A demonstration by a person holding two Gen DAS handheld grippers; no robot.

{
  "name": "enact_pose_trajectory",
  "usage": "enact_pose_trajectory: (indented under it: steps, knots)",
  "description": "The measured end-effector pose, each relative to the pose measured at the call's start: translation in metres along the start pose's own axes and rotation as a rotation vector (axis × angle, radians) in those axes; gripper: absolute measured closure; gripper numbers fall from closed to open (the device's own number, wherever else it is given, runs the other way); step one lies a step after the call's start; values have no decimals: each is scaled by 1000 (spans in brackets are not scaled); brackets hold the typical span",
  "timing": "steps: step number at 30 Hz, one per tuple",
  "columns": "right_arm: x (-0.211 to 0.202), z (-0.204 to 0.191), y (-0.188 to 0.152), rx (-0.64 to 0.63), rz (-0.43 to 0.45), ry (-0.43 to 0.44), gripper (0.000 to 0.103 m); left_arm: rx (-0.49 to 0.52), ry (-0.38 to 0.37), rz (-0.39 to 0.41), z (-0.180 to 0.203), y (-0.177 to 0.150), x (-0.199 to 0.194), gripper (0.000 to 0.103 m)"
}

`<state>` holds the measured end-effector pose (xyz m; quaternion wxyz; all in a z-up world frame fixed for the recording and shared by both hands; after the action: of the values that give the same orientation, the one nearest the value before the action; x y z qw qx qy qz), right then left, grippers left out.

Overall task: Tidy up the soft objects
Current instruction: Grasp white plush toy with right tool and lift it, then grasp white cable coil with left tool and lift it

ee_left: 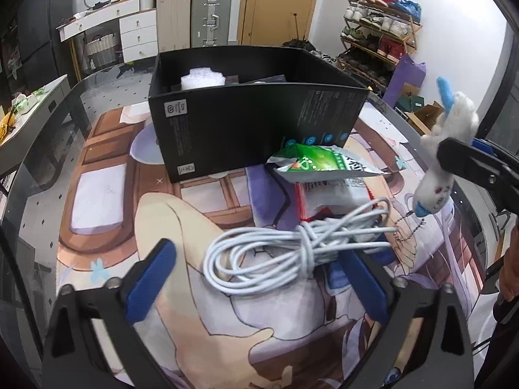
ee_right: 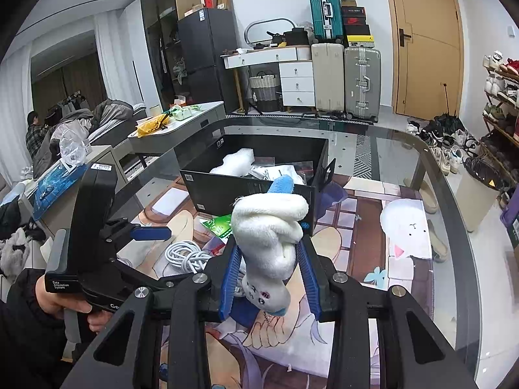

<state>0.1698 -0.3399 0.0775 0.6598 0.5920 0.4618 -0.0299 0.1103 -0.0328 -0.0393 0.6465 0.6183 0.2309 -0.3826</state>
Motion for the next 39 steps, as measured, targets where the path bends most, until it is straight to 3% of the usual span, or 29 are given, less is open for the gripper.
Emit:
enact_pose_trajectory:
  steps: [2,5,6,20,39]
  knots:
    - [2,0,0,2,-4,1,67,20,-10,18,4,-1,-1,23]
    - [3,0,-1,0,-7,-1,67,30,-12,25,6,-2,-1,27]
    - [2,0,-1,-2,-5,-2,67,32,-19,29,7,-2,-2,44]
    - [3,4,0,2,5,-8,67,45,-19,46,12,-9,-10,45]
    - [-8,-2,5,-14,29,-4,67,73,-53,83,19,-39,-50,45]
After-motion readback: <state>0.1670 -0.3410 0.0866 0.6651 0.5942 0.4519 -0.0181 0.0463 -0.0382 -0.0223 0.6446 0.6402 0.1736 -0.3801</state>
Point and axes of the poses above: each gripper's, at about its wrist camera, not at the fingertips, and x roughly the way its jaws point, z to its right, y to its top, the point moved 2 cm from there along x, roughly the way its jaws point, and after that the axes turned 1 degree about x, right-handed, at the moved point
